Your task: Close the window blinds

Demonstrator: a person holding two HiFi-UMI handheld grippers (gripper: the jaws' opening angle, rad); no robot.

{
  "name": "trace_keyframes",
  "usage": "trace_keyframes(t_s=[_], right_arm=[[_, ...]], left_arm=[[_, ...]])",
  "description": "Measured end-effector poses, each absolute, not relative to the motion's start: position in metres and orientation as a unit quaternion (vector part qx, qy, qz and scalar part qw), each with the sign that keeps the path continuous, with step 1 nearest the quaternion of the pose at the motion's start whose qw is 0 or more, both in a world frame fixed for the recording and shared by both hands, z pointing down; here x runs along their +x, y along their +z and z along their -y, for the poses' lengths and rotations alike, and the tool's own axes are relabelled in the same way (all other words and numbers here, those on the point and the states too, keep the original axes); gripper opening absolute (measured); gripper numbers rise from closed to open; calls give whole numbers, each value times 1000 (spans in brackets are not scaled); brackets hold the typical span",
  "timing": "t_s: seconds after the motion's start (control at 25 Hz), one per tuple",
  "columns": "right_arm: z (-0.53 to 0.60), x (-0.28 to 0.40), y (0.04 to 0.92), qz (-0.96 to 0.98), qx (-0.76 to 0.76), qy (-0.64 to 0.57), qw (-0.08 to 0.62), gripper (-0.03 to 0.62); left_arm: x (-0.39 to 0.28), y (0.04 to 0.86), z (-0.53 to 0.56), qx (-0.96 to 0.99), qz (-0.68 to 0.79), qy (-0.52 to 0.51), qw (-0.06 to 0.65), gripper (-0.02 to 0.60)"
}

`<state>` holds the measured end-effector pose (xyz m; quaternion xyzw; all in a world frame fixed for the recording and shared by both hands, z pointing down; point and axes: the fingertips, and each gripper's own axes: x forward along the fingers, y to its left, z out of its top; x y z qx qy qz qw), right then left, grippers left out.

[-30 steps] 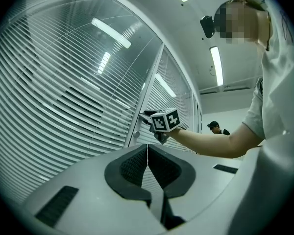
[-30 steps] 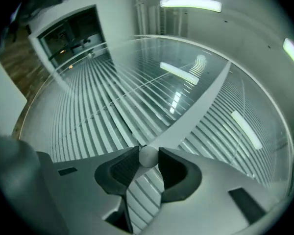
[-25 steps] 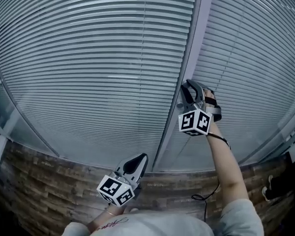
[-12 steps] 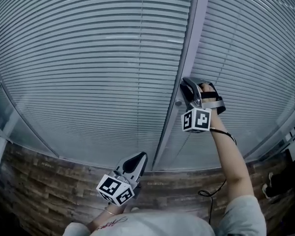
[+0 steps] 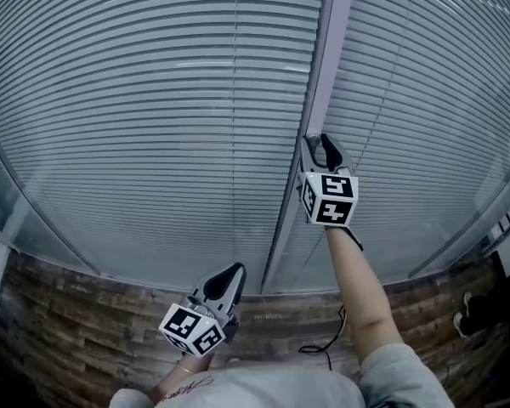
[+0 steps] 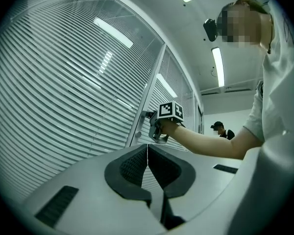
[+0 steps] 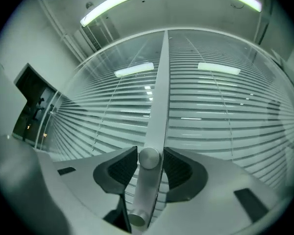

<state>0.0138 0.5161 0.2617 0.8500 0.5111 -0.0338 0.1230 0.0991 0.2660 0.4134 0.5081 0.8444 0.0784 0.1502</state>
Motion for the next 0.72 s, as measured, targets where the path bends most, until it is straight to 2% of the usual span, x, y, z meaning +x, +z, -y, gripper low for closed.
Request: trace_keyframes(t_s=[0.24,0.56,0.72], right_arm=[[-517,13,259,-560,812,-39,159,141],[-510,20,260,-521,765,110,363,132],[-511,20,260,-501,752,144,403,132]], left_arm=[[106,413,-266,514,-841,76,152,18],[109,412,-269,514,-840,80,151,18],[108,412,-271,510,-843,77,150,18]])
